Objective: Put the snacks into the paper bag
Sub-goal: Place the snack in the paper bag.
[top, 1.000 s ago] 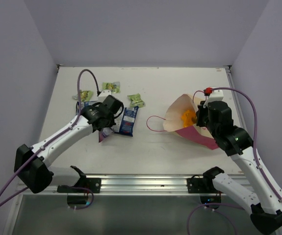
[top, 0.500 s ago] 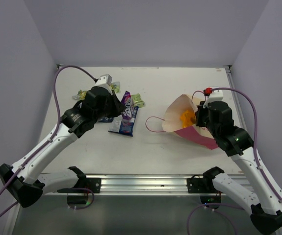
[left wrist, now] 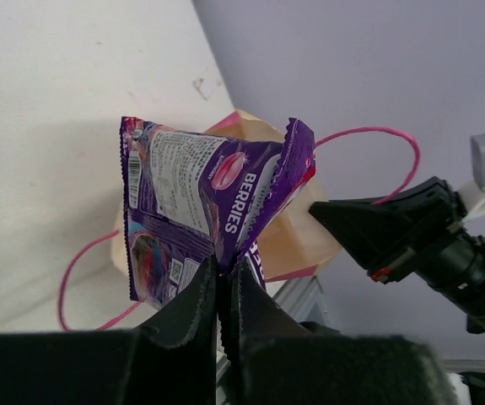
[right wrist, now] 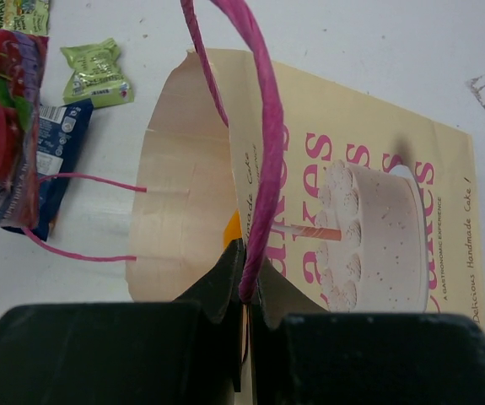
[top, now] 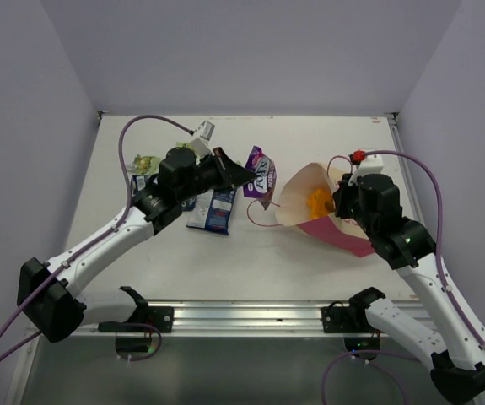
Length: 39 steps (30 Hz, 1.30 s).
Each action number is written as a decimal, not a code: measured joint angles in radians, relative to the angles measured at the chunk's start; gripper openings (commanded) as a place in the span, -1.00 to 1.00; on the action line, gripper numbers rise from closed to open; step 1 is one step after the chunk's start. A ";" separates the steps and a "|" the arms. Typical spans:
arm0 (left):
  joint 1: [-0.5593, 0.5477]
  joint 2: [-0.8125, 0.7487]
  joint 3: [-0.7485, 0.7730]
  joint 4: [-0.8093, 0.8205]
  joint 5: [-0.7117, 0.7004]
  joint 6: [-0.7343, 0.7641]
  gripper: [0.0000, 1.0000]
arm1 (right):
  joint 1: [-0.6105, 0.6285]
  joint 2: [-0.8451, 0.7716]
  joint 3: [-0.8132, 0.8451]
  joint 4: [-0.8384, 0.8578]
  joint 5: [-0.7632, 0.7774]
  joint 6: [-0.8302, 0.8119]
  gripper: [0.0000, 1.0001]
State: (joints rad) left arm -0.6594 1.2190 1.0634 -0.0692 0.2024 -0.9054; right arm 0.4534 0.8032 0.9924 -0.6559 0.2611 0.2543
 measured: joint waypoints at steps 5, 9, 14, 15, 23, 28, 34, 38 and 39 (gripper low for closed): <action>-0.003 0.058 -0.063 0.206 0.082 -0.114 -1.00 | 0.000 0.000 0.000 0.012 -0.017 0.008 -1.00; -0.013 0.115 -0.077 0.343 0.106 -0.188 -1.00 | 0.000 0.002 0.000 0.028 -0.023 0.018 -1.00; -0.054 0.183 -0.080 0.478 0.108 -0.255 -1.00 | 0.000 0.002 0.000 0.037 -0.029 0.026 -1.00; -0.064 0.196 -0.083 0.506 0.108 -0.265 -1.00 | 0.000 0.002 0.000 0.037 -0.029 0.027 -1.00; -0.133 0.294 -0.125 0.708 0.082 -0.356 -1.00 | 0.000 0.003 0.000 0.040 -0.038 0.045 -1.00; -0.183 0.349 -0.129 0.808 0.062 -0.409 -1.00 | 0.000 0.010 0.000 0.043 -0.045 0.060 -1.00; -0.225 0.380 -0.133 0.857 0.063 -0.463 -1.00 | 0.000 0.009 0.000 0.043 -0.047 0.068 -1.00; -0.238 0.380 -0.140 0.881 0.058 -0.472 -1.00 | 0.000 0.008 0.000 0.044 -0.048 0.069 -1.00; -0.240 0.380 -0.144 0.890 0.055 -0.473 -1.00 | 0.000 0.008 0.000 0.044 -0.048 0.069 -1.00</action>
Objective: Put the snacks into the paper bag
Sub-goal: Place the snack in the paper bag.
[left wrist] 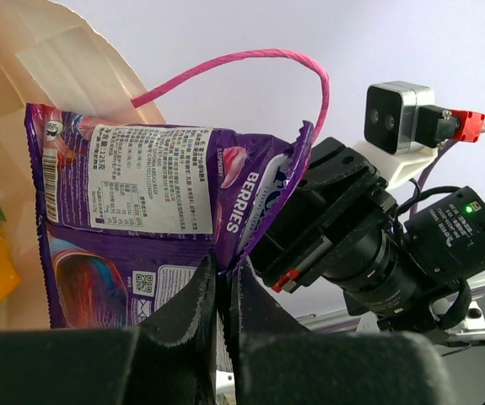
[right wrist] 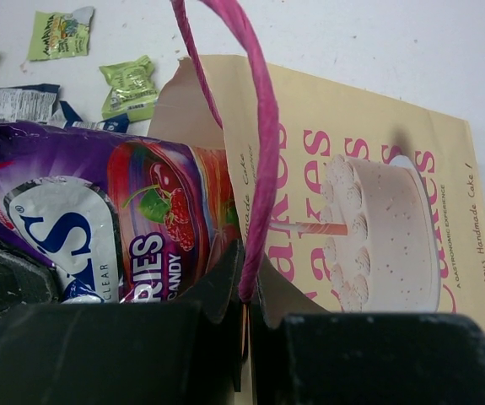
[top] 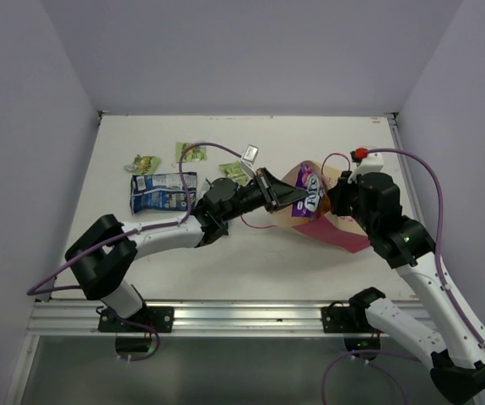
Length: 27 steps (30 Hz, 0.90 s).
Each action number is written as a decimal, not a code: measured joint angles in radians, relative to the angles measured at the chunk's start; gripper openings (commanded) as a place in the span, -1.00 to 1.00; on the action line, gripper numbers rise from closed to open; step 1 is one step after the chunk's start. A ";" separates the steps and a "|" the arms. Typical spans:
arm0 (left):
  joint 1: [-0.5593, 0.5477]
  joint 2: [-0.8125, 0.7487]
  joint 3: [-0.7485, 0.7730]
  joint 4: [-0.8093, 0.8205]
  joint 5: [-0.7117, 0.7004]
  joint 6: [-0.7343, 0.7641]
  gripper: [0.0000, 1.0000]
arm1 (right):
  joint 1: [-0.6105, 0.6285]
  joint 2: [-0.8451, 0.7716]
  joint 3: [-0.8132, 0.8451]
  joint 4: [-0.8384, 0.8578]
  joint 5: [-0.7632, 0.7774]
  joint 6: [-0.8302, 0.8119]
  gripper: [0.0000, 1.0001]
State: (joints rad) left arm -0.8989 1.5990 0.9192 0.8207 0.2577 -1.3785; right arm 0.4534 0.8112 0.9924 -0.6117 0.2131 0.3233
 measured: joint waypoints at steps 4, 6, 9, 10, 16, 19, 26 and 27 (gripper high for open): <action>0.000 0.023 -0.011 0.049 -0.002 -0.009 -1.00 | 0.000 0.000 0.000 0.000 0.000 0.002 -1.00; 0.000 0.050 -0.016 0.081 -0.003 -0.018 -1.00 | 0.000 0.000 0.000 0.000 0.000 0.002 -1.00; 0.000 0.099 -0.023 0.114 -0.003 -0.026 -1.00 | 0.000 0.000 0.000 -0.001 0.000 0.002 -1.00; 0.000 0.115 -0.027 0.117 -0.003 -0.027 -1.00 | 0.000 0.000 0.000 -0.001 0.000 0.002 -1.00; 0.000 0.170 -0.045 0.123 -0.003 -0.024 -1.00 | 0.000 0.000 -0.001 -0.006 -0.005 0.002 -1.00; -0.001 0.170 -0.047 0.111 -0.003 -0.014 -1.00 | 0.000 0.000 -0.001 -0.009 -0.005 0.002 -1.00; -0.001 0.110 -0.046 -0.138 -0.070 0.093 -0.67 | 0.000 0.000 -0.002 -0.023 -0.004 0.002 -1.00; -0.001 0.089 -0.043 -0.201 -0.091 0.121 -0.62 | 0.000 0.000 -0.002 -0.024 -0.004 0.002 -1.00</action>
State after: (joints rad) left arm -0.8997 1.6875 0.8761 0.6201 0.1669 -1.2572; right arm 0.4534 0.8116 0.9901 -0.6357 0.2089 0.3252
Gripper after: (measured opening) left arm 0.153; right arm 0.029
